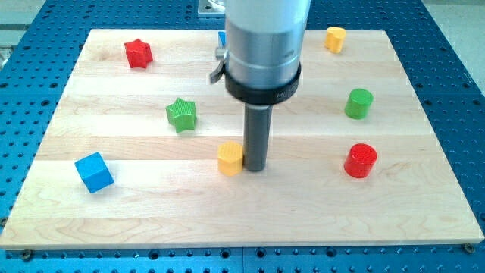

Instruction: Push the hexagon towards the bottom center

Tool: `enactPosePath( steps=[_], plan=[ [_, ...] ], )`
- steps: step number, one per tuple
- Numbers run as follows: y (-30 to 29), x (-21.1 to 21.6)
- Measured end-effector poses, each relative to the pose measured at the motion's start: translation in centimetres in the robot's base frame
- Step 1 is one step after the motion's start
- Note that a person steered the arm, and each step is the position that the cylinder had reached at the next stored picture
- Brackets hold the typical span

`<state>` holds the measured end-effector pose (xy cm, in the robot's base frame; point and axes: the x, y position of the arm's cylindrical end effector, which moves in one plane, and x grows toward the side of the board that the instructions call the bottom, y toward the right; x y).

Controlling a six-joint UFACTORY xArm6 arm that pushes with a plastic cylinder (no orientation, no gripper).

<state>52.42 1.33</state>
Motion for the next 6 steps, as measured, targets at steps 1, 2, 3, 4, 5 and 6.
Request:
enactPosePath(
  steps=[1, 2, 3, 4, 5, 6],
  plan=[
    [0.0, -0.3],
    [1.0, -4.5],
    [-4.0, -5.0],
    [-4.6, 1.9],
    [-3.8, 0.9],
    [1.0, 0.6]
  ],
)
